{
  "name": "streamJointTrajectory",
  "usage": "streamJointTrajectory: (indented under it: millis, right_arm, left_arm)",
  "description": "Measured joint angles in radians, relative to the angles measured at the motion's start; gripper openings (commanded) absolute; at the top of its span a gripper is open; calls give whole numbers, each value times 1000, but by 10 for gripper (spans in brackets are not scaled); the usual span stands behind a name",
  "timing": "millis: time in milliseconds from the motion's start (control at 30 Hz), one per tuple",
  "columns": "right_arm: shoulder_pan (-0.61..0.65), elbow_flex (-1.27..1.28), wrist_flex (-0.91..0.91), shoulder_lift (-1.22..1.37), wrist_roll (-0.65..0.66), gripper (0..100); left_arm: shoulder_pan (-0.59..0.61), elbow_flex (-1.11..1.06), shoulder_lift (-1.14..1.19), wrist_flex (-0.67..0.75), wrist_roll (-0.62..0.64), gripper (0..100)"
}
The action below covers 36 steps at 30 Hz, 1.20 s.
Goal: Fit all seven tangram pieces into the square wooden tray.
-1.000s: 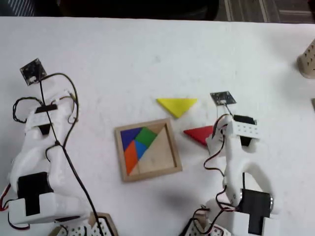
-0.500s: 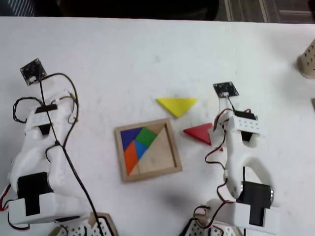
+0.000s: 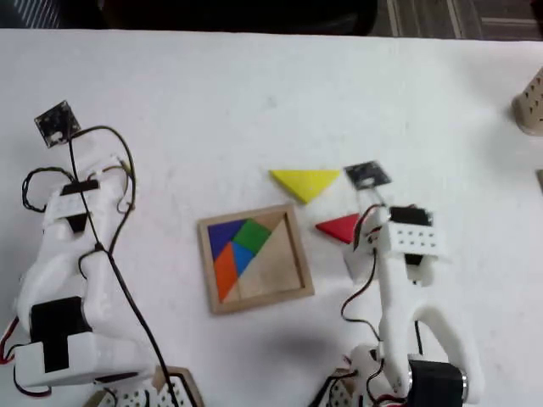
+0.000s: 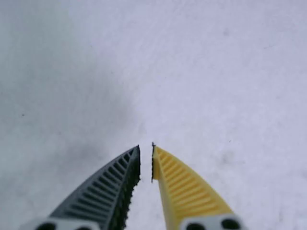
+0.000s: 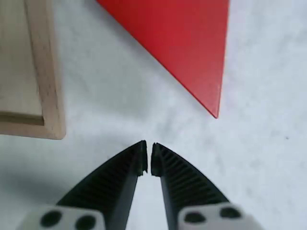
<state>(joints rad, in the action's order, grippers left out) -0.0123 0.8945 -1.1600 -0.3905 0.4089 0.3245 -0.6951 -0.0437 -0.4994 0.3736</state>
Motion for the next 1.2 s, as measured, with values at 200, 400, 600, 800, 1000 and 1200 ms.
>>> streamJointTrajectory:
  millis: [200, 400, 600, 800, 1000, 1200]
  right_arm:
    - [-29, 41, 103, -3, -61, 19]
    - [-77, 49, 218, 51, -68, 19]
    - [-127, -107, 175, 288, -69, 19]
    - [-216, -292, 161, 450, -69, 19]
    - [-224, -468, 160, 588, -129, 19]
    - [-189, -681, 107, 744, -170, 19]
  left_arm:
    - [0, 0, 0, 0, 0, 82]
    - [0, 0, 0, 0, 0, 82]
    - [0, 0, 0, 0, 0, 82]
    - [0, 0, 0, 0, 0, 82]
    - [0, 0, 0, 0, 0, 82]
    - [0, 0, 0, 0, 0, 82]
